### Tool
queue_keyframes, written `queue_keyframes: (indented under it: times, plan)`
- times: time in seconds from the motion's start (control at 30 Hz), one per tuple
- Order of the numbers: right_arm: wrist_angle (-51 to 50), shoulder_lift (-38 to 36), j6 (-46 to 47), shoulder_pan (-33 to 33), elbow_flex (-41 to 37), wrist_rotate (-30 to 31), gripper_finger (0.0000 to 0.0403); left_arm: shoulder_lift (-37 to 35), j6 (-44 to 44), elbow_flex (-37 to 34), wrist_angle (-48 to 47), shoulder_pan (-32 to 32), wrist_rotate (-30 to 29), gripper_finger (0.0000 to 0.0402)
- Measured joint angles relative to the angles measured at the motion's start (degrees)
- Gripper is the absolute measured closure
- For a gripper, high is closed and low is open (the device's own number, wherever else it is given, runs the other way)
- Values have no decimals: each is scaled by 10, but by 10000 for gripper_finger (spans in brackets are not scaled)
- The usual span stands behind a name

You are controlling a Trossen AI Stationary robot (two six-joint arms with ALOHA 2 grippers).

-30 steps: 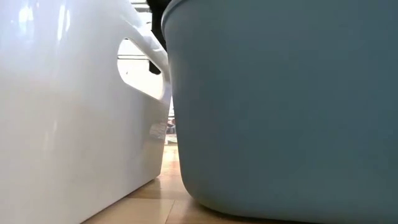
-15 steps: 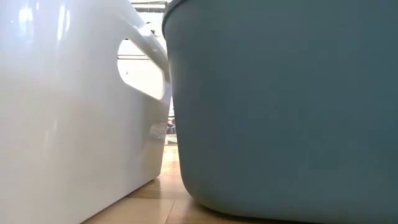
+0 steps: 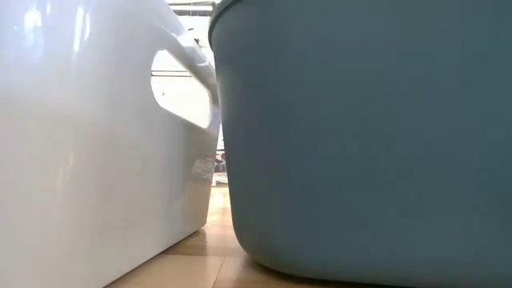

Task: Pick & Place Toothbrushes
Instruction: Put the orange toothbrush into the green bin

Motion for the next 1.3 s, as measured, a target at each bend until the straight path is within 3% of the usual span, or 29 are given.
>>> queue_keyframes:
  times: [0.2, 0.5, 0.67, 1.0, 1.3]
  plan:
    - [55, 0, -48, 17, 0, 64, 403, 0, 2, 0, 0, 0, 0, 109]
    - [86, 0, -58, 17, -1, 70, 403, 0, 1, 0, 1, 0, 0, 109]
    - [129, 0, -59, 14, -47, 72, 403, 0, 1, 0, 2, 0, 0, 109]
    - [276, -80, -71, 16, -191, 87, 403, 0, 1, 0, 5, 0, 0, 109]
    - [552, -205, -79, 15, -444, 98, 403, 0, 0, 0, 9, 0, 0, 109]
